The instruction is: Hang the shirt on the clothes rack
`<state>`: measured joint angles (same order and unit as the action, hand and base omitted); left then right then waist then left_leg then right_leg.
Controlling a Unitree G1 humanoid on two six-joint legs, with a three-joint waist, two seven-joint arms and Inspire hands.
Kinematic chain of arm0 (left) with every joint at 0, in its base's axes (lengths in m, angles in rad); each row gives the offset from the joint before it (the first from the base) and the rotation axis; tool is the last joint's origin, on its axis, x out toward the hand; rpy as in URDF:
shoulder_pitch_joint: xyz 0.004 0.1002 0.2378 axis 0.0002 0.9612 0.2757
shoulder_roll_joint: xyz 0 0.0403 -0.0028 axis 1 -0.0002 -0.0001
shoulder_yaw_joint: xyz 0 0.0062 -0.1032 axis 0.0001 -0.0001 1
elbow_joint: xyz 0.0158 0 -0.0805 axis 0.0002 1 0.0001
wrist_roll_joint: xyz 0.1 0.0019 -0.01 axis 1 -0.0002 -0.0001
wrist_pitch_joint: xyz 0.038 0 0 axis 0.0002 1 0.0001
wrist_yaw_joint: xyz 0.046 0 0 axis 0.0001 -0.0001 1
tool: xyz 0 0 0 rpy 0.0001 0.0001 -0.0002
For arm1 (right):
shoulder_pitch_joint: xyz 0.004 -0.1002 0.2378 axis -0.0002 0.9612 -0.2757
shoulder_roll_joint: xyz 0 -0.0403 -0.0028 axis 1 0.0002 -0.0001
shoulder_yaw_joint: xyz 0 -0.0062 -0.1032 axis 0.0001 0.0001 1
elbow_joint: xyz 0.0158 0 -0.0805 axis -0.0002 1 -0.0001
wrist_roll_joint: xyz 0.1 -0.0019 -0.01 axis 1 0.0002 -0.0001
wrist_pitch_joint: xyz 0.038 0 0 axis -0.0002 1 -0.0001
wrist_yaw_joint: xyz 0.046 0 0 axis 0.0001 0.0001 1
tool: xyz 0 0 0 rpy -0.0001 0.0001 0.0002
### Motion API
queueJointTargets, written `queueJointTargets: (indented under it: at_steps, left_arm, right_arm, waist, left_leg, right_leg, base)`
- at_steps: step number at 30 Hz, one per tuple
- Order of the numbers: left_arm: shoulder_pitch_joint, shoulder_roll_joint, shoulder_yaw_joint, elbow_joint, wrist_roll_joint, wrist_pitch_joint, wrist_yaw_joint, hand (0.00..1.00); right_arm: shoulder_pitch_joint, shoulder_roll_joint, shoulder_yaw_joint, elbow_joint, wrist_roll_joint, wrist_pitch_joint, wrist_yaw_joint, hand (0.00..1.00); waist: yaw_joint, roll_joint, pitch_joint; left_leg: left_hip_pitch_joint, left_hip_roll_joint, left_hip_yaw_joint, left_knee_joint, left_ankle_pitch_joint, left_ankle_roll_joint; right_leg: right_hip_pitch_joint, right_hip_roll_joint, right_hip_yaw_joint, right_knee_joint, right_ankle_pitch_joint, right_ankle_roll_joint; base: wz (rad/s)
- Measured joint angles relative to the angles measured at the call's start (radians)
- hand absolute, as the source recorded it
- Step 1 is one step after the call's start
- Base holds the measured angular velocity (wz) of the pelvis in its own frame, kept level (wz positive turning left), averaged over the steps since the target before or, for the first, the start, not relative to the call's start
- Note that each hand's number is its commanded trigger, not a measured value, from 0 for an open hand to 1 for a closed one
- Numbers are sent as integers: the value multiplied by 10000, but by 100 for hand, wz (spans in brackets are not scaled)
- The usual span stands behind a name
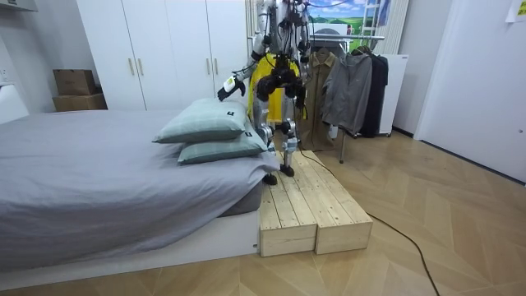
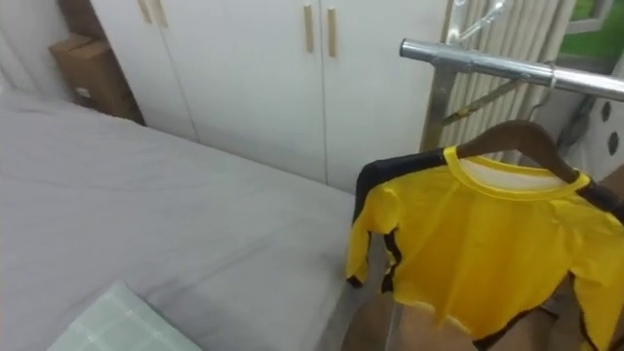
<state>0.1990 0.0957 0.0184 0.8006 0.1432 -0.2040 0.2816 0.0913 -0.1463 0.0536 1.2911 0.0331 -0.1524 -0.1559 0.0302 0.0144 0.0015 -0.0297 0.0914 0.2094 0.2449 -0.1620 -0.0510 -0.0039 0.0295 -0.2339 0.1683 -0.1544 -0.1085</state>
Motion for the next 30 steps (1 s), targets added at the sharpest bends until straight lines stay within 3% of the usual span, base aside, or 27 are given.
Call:
queueJointTargets:
  at_steps: [1,2,7,9,12,14,19,21,23,24,25,27,28,29,30]
  left_arm:
    - [-26,-30,-80,112,30,4,-85,0]
    - [-30,-34,-239,246,31,-1,-124,0]
    - [-199,-84,-399,468,59,-469,-620,0]
    - [-223,-94,-423,465,60,-511,-750,0]
    - [-226,-91,-416,501,58,-832,-774,0]
    - [-269,-92,-396,726,51,-1195,-768,0]
    - [-43,-74,-144,969,52,-1301,-590,0]
    - [-66,-75,104,1242,53,-1304,-532,0]
    - [-71,-56,193,1465,48,-1278,-531,0]
    - [-73,-57,194,1550,47,-1237,-530,0]
    - [-64,-33,206,1734,51,-1217,-531,0]
    - [-67,66,213,1897,112,-1134,-506,0]
    - [-112,160,210,2043,78,-1077,-459,0]
    - [-103,261,248,2153,64,-1070,-352,0]
    - [-81,315,276,2236,65,-1057,-267,0]
  right_arm:
    - [-2,-37,16,30,-29,1,-32,0]
    - [0,-58,15,64,-47,10,-79,0]
    - [-40,-54,9,68,-126,10,-83,0]
    - [-58,-56,11,50,-174,13,-77,0]
    - [-184,-59,12,51,-254,27,-67,0]
    - [-294,-45,25,61,-223,27,-26,0]
    - [-406,-59,-102,42,-47,206,2,0]
    - [-408,-60,-294,38,-241,240,-41,0]
    - [-332,-82,-454,36,-300,441,-92,0]
    - [-286,-82,-537,36,-299,455,-109,0]
    - [-197,-59,-770,33,-325,493,-161,0]
    - [26,-27,-1076,28,-292,639,-274,0]
    - [123,-24,-1186,35,-236,686,-395,0]
    - [105,-9,-1175,26,-204,681,-471,0]
    - [72,3,-1169,11,-204,671,-491,0]
  waist:
    - [-13,-108,55]
    - [-13,-99,50]
    - [-8,-114,65]
    - [43,-115,71]
    - [97,-166,63]
    - [427,-273,9]
    - [801,-470,-97]
    - [838,-491,-109]
    - [807,-436,-87]
    - [784,-397,-84]
    - [612,-344,-68]
    - [338,-356,-53]
    - [301,-339,-32]
    - [317,-266,-53]
    - [308,-226,-60]
  left_leg:
    - [-205,155,575,302,40,57]
    - [-321,391,1319,901,-130,235]
    - [-48,1292,2576,2332,-839,107]
    - [206,1467,2852,2391,-1099,51]
    - [646,1493,3113,2004,-1241,-89]
    - [790,1217,3139,1307,-1183,-272]
    - [769,850,3004,826,-985,-90]
    - [750,728,2744,800,-1017,6]
    - [710,525,2145,796,-1132,190]
    - [702,489,1921,796,-1192,248]
    - [633,356,1392,795,-1254,329]
    - [589,142,514,785,-1188,529]
    - [630,63,-32,787,-1143,620]
    - [649,41,-527,733,-1139,619]
    - [638,40,-725,675,-1109,597]
  right_leg:
    - [2,-158,-548,35,-85,-27]
    - [53,-222,-1025,82,-151,-35]
    - [293,-467,-2918,546,-602,-4]
    - [310,-536,-3444,670,-701,38]
    - [292,-728,-4134,834,-786,140]
    - [284,-892,-4454,912,-779,243]
    - [598,-1261,-5103,929,-706,542]
    - [716,-1469,-5365,1138,-765,695]
    - [947,-1721,-5707,1488,-814,939]
    - [1005,-1783,-5705,1605,-800,981]
    - [1039,-1962,-5491,2021,-772,1028]
    - [1007,-2141,-4231,2674,-674,1187]
    - [792,-2112,-3226,3074,-557,1315]
    - [584,-1887,-2223,3041,-644,1416]
    - [528,-1778,-1800,2764,-689,1456]
  base:
    - [123]
    - [128]
    - [121]
    - [94]
    - [70]
    - [43]
    - [47]
    - [45]
    - [72]
    - [99]
    - [134]
    - [148]
    - [115]
    - [99]
    - [83]
